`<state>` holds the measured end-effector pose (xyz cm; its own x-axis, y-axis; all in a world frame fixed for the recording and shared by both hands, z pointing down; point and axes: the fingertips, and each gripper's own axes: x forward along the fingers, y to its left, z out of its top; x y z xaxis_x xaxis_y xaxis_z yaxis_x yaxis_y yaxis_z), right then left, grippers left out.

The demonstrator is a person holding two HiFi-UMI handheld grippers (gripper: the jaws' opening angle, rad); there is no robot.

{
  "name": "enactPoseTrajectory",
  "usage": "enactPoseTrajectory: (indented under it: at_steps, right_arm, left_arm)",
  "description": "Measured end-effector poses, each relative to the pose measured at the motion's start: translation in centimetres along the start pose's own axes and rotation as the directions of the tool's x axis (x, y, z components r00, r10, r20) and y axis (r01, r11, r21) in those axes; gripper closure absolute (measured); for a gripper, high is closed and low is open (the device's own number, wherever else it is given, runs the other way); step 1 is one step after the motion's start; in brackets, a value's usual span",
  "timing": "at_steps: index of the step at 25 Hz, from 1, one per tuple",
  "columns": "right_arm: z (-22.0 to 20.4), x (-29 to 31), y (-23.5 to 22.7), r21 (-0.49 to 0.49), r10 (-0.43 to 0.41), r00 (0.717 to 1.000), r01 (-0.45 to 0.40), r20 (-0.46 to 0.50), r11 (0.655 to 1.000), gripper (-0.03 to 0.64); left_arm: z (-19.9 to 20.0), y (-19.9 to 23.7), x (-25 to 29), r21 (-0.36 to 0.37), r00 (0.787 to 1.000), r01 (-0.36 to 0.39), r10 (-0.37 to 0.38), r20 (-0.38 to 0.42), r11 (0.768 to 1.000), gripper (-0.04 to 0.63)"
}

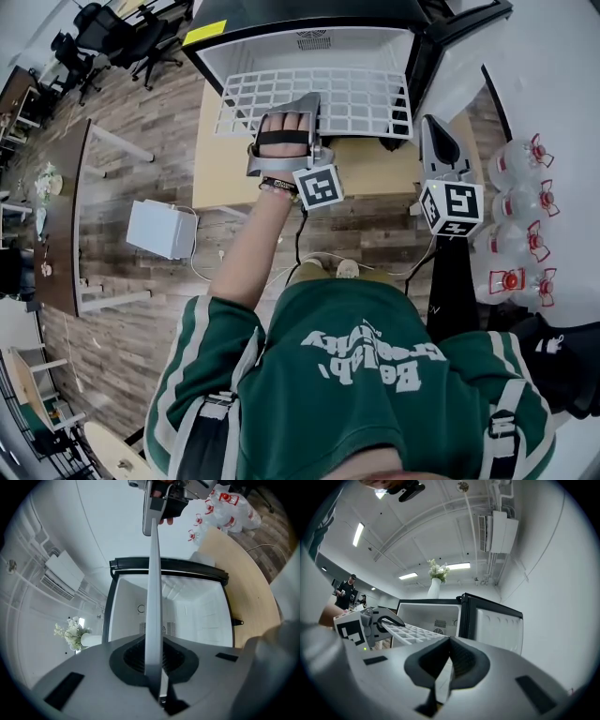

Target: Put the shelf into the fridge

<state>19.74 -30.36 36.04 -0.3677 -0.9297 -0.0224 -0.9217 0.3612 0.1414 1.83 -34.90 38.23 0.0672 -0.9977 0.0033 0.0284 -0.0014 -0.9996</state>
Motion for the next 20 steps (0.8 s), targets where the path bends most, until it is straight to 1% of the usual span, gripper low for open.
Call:
enactPoseTrajectory:
  at_steps: [4,10,16,20]
  right_arm:
    - [0.0,-0.1,-0.4,0.0,-0.002,1.0,0.002,0.002,1.0,0.614]
    - [0.2,0.1,-0.8,-0.002,0.004,1.0,-0.004,0.002,1.0,0.614]
    - [0.3,0.3,-0.7,-0.003,0.013,1.0,-0.013,0.009,1.0,0.614]
    - [0.2,0.3,-0.6,0.0,0.015,1.0,-0.015,0.009,1.0,0.612]
  left_arm:
    - [-0.2,-0.5,0.5,-0.007,1.0,0.012,-0.012,-0.026,1.0,0.569]
    - [-0.4,-0.7,1.0,-0.029,0.997,0.001,-0.003,-0.077,1.0,0.569]
    - [-0.3,-0.8,1.6,-0.02,0.996,-0.005,0.003,-0.094,1.0,0.569]
    - [-0.2,-0.9,1.9,-0.009,0.996,-0.011,0.01,-0.091,1.0,0.569]
